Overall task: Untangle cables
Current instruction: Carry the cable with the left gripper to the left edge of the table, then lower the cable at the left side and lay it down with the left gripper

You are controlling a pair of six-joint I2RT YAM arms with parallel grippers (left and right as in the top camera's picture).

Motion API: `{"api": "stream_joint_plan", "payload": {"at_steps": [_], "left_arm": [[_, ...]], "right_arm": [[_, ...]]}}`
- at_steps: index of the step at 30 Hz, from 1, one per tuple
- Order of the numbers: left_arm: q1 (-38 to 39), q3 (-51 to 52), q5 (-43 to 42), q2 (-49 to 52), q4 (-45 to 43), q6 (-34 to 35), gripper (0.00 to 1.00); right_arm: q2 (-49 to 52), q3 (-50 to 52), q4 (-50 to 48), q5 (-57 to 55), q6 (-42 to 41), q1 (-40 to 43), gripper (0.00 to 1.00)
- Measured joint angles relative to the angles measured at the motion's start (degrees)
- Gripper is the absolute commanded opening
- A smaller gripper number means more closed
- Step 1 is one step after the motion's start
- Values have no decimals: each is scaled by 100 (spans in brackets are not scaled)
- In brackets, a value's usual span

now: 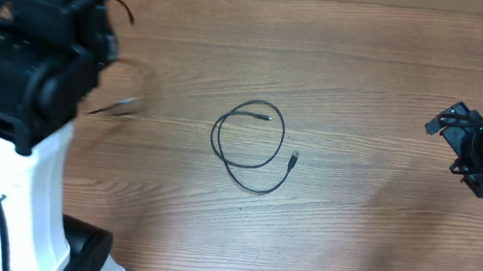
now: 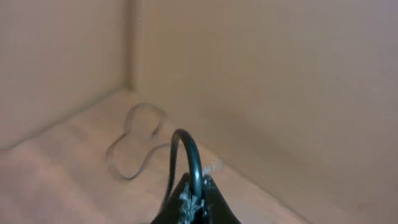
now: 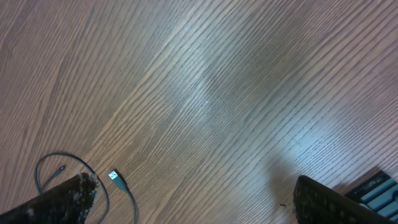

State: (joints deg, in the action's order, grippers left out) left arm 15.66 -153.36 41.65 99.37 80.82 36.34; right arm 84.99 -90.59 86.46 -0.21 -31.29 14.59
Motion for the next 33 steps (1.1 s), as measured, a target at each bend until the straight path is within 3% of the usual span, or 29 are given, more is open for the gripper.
{"api": "stream_joint_plan", "payload": {"at_steps": [7,10,26,33], "left_arm": [[-1482,0,-1058,0,837,1309,4],[-1840,0,-1547,0,846,1550,4],[-2796,0,-3639,26,629,1777,4],[-3327,-2,-3915,184,909,1773,4]], "right_arm": [[0,0,-2,0,-2,0,100],[0,0,2,2,-2,0,100],[0,0,-2,-2,0,0,100],[0,0,0,0,0,0,100]]}}
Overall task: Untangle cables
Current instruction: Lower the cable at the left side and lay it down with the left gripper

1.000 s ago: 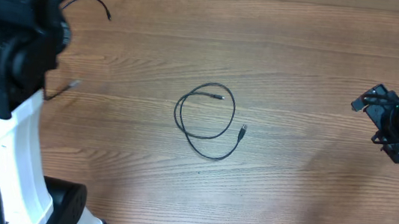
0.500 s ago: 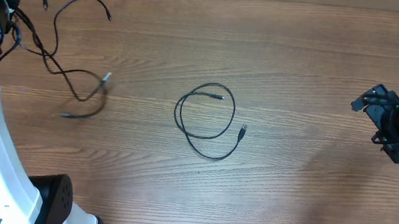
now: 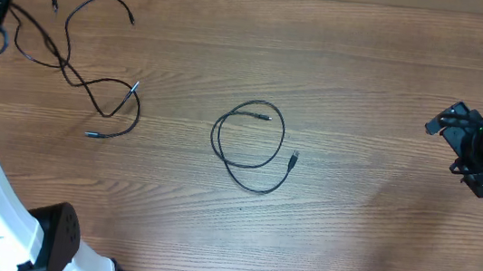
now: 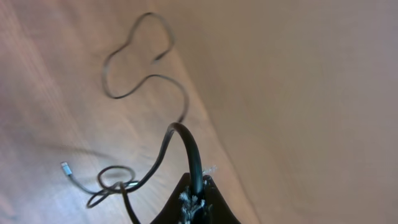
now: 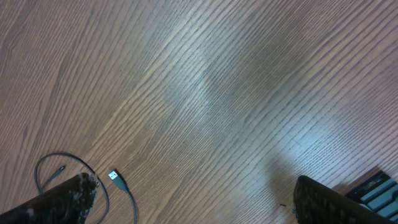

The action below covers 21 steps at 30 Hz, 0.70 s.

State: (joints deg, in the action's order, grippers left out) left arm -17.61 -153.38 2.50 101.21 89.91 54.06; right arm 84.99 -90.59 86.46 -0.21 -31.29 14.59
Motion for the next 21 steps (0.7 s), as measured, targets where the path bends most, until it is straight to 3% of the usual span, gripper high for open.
{"api": "stream_joint_plan", "payload": {"at_steps": [14,21], "left_arm": [[-1683,2,-7,1399,258,0,4],[-2083,2,780,2096,179,0,5]], "right_arm": [[0,0,0,-2,-2,0,100],[0,0,0,0,0,0,100]]}}
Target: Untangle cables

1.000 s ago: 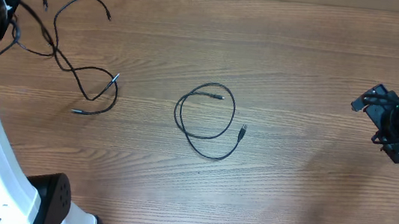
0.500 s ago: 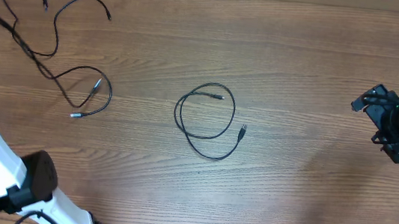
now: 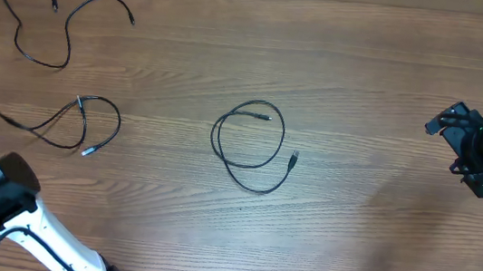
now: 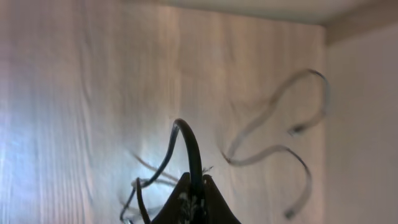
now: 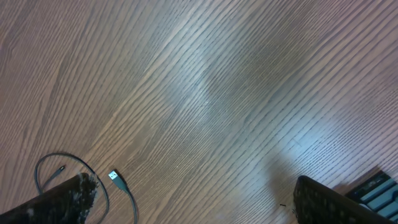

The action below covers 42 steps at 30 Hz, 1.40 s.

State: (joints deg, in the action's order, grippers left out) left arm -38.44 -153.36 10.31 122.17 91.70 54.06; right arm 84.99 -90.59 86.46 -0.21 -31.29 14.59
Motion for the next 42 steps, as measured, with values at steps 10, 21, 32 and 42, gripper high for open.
{"api": "stream_joint_plan", "payload": {"at_steps": [10,21,32,42], "left_arm": [[-269,0,603,1137,-966,-402,4],[-308,0,361,2317,-1574,-1591,94],[-323,-4,-498,2476,-1040,-2387,100],[-323,-2,-1025,1010,-227,-2197,100]], "right_arm": [[0,0,0,0,-2,0,100],[0,0,-2,0,-2,0,100],[0,0,0,0,-2,0,100],[0,0,-2,0,-4,0,100]]}}
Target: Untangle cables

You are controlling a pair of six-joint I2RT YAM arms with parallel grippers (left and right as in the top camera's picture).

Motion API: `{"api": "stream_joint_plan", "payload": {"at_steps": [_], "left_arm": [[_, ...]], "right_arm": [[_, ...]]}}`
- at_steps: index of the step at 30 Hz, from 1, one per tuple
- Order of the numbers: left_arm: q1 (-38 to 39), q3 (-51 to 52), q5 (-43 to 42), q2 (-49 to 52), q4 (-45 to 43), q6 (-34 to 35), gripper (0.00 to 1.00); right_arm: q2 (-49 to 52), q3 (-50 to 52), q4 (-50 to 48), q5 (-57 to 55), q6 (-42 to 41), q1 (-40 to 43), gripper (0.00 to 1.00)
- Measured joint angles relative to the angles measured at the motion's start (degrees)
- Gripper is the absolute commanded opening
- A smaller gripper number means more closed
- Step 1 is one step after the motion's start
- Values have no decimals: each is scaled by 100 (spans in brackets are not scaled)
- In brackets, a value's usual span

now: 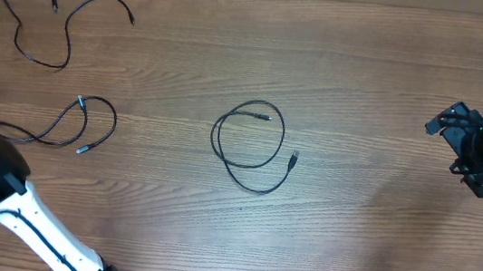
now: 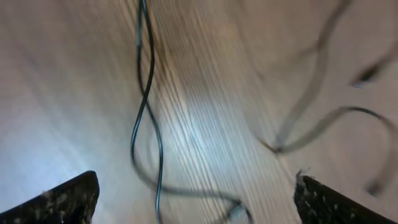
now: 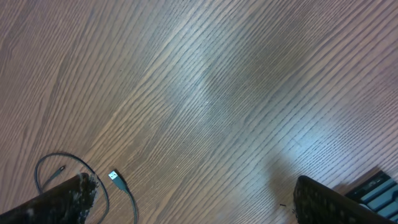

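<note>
Three thin black cables lie apart on the wooden table (image 1: 383, 97). One snakes at the far left corner (image 1: 68, 38). A second lies at the left with a small loop (image 1: 114, 121). The third is a loose coil in the middle (image 1: 216, 137). My left gripper (image 2: 196, 205) hangs open low over the second cable (image 2: 146, 124), which runs between its fingers (image 2: 62, 202) untouched. At the right side my right gripper (image 1: 468, 160) is open and holds nothing; in its wrist view the coil's plug (image 3: 115, 177) shows beside the left finger (image 3: 62, 199).
The left arm's white link and dark joint stand over the table's near left corner. The far cable shows blurred (image 2: 323, 106) in the left wrist view. The table's left edge is close to the second cable's end.
My left gripper was shut on the second cable and is now open, with that cable lying on the table beneath it. The cable's loop has shifted slightly. The right arm has not moved.
My left gripper was shut on a cable held high at the far left. Then two cables lay crossed there, one still gripped. Then the gripped cable lay nearer, apart from the other. Now it is let go. The middle coil and right arm stayed put.
</note>
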State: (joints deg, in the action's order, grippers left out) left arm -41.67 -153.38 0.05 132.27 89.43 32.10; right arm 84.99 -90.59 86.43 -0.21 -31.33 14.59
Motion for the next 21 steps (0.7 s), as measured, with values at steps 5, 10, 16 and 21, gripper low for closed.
{"api": "stream_joint_plan", "payload": {"at_steps": [5,10,16,21], "left_arm": [[0,-90,-55,-1088,660,225,100],[0,7,-168,-1674,719,-107,100],[-133,636,-160,-2293,723,-269,100],[-302,1849,-155,-3254,719,-271,100]], "right_arm": [[0,0,2,0,2,0,100],[0,0,2,-2,2,0,100],[0,0,0,0,2,0,100],[0,0,0,0,2,0,100]]}}
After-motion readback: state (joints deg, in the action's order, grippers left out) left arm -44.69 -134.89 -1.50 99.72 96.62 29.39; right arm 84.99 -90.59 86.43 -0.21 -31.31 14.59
